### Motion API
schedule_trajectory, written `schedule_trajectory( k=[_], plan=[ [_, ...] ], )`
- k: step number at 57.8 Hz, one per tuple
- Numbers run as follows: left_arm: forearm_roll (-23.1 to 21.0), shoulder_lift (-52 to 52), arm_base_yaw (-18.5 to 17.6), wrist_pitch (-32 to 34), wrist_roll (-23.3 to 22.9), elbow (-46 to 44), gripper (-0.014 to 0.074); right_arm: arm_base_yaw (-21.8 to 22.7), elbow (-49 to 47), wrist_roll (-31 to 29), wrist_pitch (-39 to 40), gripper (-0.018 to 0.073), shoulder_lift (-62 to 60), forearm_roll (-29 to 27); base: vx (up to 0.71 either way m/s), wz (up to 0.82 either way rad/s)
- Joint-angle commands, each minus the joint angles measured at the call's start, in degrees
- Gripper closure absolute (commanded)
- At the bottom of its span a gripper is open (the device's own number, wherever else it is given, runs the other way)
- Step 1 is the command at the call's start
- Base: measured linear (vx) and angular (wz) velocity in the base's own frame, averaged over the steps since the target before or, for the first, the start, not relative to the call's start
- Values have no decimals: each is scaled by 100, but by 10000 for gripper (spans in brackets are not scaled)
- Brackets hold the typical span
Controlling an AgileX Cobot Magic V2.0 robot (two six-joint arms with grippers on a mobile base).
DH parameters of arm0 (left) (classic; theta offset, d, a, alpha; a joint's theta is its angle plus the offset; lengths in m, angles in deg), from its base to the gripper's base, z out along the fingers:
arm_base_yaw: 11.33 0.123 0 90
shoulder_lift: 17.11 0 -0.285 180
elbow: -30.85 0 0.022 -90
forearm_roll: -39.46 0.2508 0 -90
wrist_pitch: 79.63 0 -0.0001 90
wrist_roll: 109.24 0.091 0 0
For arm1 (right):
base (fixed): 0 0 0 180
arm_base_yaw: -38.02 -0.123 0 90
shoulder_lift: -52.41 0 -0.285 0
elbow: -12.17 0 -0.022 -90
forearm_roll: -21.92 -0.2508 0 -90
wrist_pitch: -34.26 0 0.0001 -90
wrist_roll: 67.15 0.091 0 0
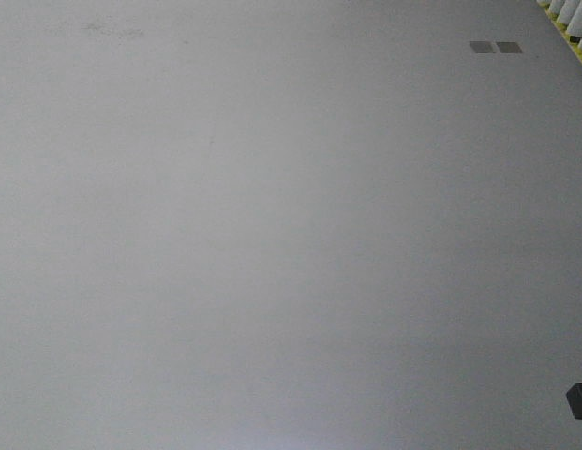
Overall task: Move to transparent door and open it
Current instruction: 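Drive the base across the grey floor, turning toward the glass door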
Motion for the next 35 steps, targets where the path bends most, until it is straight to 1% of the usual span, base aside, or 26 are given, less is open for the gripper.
schedule_trajectory(
  k=[1,35],
  plan=[
    [-46,28,6,471,-47,85,604,9,25,-8,461,566,-99,40,0,0],
    [-46,28,6,471,-47,85,604,9,25,-8,461,566,-99,40,0,0]
  ],
)
